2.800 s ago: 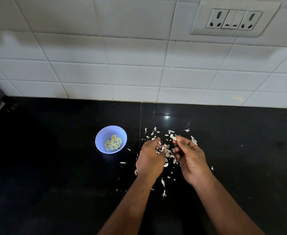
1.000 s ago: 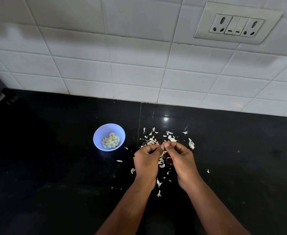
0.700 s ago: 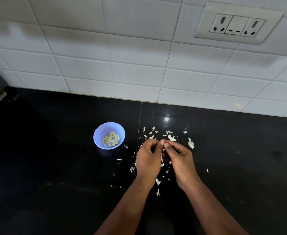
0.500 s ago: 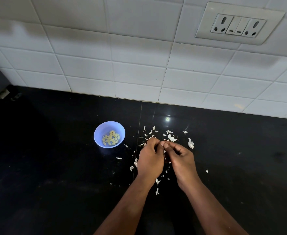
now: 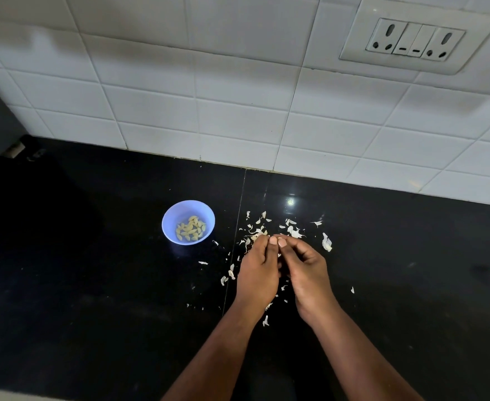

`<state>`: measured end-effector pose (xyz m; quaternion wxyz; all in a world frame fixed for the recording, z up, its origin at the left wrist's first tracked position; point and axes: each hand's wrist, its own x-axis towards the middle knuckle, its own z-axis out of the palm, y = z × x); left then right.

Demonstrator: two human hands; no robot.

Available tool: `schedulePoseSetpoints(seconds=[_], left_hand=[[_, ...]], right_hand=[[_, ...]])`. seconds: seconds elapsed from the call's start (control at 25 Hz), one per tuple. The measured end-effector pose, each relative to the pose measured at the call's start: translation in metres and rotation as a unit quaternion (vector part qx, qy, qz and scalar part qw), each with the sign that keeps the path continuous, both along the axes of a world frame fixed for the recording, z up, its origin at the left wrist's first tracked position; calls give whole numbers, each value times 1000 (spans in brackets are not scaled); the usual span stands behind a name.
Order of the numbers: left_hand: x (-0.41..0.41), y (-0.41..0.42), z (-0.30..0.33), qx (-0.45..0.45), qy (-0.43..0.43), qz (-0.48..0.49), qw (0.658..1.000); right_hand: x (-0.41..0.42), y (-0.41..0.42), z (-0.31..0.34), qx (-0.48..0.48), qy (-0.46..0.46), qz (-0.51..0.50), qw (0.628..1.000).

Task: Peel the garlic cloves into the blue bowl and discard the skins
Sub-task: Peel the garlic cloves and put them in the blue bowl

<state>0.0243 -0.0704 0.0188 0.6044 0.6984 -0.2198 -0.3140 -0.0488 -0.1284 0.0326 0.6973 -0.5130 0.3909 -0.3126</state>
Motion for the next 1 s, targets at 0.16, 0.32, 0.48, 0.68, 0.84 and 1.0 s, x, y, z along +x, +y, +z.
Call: schedulePoseSetpoints(seconds=[0.16,0.32,0.48,0.68,0.84,1.0], left_hand=[[-1,5,3,61,-4,44,997],[7,12,-1,127,-24,79,988],[14,17,-6,114,-6,80,990],[29,29,-10,70,12,83,994],[36,33,-4,25,71,77,994],[39,41,0,24,123,93,988]], right_hand=[[-3,-6,1,43,-17,-40,998],[-6,-17,2,49,4,-22,999],[-1,-16,-1,44,11,-12,999],[11,-8,0,29,40,10,999],[20,2,-1,3,56,51,997],[24,5,1,-10,75,41,996]])
